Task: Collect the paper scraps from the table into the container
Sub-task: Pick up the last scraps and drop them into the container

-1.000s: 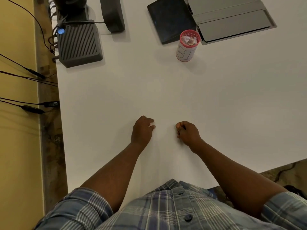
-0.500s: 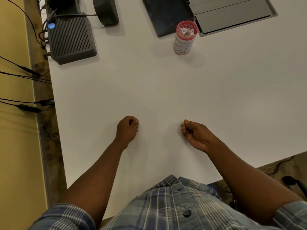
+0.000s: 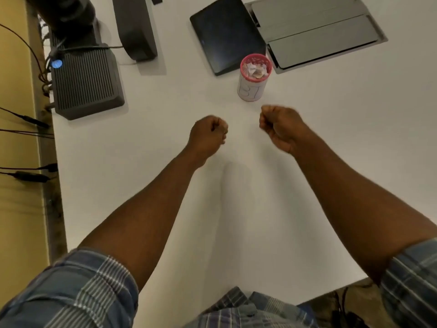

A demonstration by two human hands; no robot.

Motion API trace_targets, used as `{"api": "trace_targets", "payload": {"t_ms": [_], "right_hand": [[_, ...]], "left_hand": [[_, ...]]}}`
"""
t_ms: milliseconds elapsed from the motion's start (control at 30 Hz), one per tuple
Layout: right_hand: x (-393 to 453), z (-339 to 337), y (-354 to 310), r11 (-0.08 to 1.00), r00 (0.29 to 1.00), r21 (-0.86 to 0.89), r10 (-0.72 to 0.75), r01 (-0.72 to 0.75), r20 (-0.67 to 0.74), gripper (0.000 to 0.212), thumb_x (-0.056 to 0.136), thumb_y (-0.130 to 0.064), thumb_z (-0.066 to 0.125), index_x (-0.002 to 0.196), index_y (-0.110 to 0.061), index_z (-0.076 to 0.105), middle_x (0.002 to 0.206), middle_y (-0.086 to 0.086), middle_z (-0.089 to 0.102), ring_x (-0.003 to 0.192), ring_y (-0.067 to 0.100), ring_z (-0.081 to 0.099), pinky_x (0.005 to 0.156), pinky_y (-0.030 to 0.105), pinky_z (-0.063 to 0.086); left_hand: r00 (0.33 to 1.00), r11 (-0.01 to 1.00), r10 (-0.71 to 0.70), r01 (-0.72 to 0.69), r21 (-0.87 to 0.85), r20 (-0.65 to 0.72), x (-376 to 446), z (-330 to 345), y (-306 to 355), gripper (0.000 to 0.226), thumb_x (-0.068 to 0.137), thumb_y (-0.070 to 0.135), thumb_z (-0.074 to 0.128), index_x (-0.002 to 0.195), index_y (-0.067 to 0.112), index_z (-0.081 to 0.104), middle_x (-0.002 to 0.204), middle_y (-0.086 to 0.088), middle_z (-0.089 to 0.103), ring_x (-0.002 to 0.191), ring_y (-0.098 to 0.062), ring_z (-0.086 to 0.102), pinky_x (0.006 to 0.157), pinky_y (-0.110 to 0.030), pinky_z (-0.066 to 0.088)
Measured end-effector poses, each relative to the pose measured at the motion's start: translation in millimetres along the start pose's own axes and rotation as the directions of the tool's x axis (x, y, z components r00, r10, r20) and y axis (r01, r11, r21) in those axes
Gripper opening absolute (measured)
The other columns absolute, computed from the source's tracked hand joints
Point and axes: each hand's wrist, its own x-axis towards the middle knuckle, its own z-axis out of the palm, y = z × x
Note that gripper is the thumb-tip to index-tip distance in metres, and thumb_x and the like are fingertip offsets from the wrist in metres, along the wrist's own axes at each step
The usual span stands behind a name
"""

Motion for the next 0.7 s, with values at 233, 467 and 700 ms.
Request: {"api": "trace_targets", "payload": {"t_ms": [233,467,700], "right_hand": [[85.7,14.4,-83.0,0.822,0.934,-0.493,-0.354,0.285,-0.051,0.026,0.092,-0.006,0.050,0.067,-0.009,0.059,0.072,0.013,0.053,0.066,0.017,0.053,0.070,0.027,0.056],[123.2,15.9,-91.5,0.387,0.863,-0.876,-0.502,0.288,0.062,0.020,0.091,-0.013,0.056,0.094,-0.002,0.072,0.095,0.018,0.070,0.084,0.023,0.068,0.076,0.024,0.054],[106.3,27.9,-101.0,0.170,0.775,-0.919,-0.603,0.357,0.189,0.019,0.089,-0.021,0.064,0.102,-0.011,0.074,0.101,0.005,0.073,0.081,0.007,0.062,0.078,0.014,0.042]], "left_hand": [[0.965,0.944,0.245,-0.216,0.248,-0.090,103.9,36.0,87.3,0.010,0.087,0.011,0.053,0.079,0.011,0.060,0.087,-0.009,0.065,0.081,-0.020,0.062,0.071,-0.030,0.057],[0.944,0.750,0.329,-0.261,0.608,-0.001,154.4,50.5,105.8,0.010,0.088,0.013,0.060,0.091,0.012,0.070,0.085,-0.002,0.062,0.079,-0.013,0.059,0.072,-0.020,0.049],[0.922,0.662,0.388,-0.287,0.693,0.012,137.4,38.6,124.2,0.017,0.088,0.016,0.062,0.102,0.017,0.071,0.100,-0.001,0.070,0.084,-0.017,0.063,0.080,-0.027,0.054]]}}
